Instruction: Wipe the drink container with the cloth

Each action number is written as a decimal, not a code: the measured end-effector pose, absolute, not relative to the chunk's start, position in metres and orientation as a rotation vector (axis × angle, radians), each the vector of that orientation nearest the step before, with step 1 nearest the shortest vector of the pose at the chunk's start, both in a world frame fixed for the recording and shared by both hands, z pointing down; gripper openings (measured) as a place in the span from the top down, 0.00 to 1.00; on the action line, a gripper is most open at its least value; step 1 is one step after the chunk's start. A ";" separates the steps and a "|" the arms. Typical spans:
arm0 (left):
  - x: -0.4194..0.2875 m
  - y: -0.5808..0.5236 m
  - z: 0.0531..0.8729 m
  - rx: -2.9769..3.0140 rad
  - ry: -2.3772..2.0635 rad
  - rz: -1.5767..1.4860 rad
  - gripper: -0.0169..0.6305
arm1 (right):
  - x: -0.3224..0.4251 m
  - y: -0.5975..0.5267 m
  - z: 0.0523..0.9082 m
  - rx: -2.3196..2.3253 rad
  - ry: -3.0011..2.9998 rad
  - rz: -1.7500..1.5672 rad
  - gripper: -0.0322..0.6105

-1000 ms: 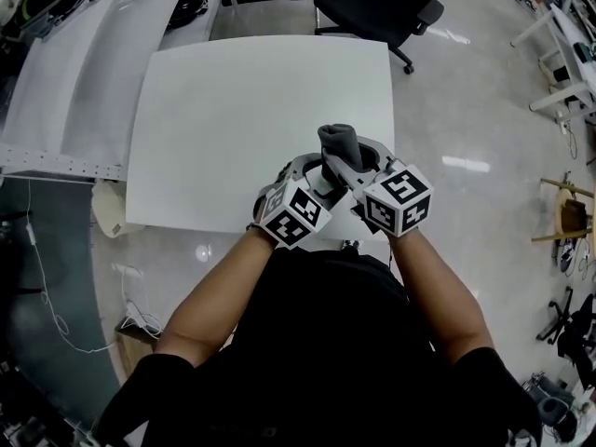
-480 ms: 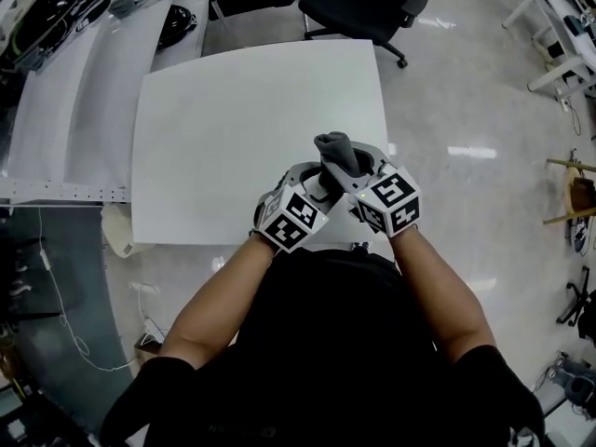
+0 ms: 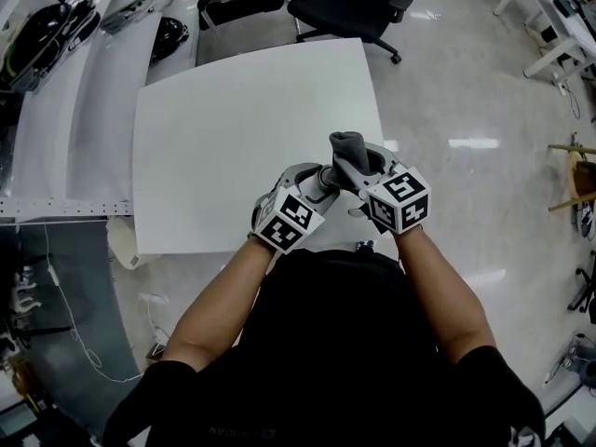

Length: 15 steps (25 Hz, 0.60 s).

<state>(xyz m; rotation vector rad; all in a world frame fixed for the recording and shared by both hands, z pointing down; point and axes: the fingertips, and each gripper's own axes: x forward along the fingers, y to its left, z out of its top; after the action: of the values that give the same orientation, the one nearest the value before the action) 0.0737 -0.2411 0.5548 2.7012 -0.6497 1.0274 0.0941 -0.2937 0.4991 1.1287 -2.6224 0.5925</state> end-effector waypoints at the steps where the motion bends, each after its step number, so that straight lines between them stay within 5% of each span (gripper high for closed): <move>1: 0.073 -0.241 0.555 2.700 -0.648 1.028 0.60 | 0.097 -0.294 0.501 1.138 -2.617 0.595 0.78; 15: 0.075 -0.241 0.555 2.728 -0.643 1.051 0.59 | 0.152 -0.281 0.510 1.276 -2.506 0.631 0.78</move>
<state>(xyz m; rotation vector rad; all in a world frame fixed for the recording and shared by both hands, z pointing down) 0.0747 -0.2407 0.5546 2.7280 -0.6428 1.0509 0.1523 -0.2814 0.5096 1.2763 -2.5055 0.6306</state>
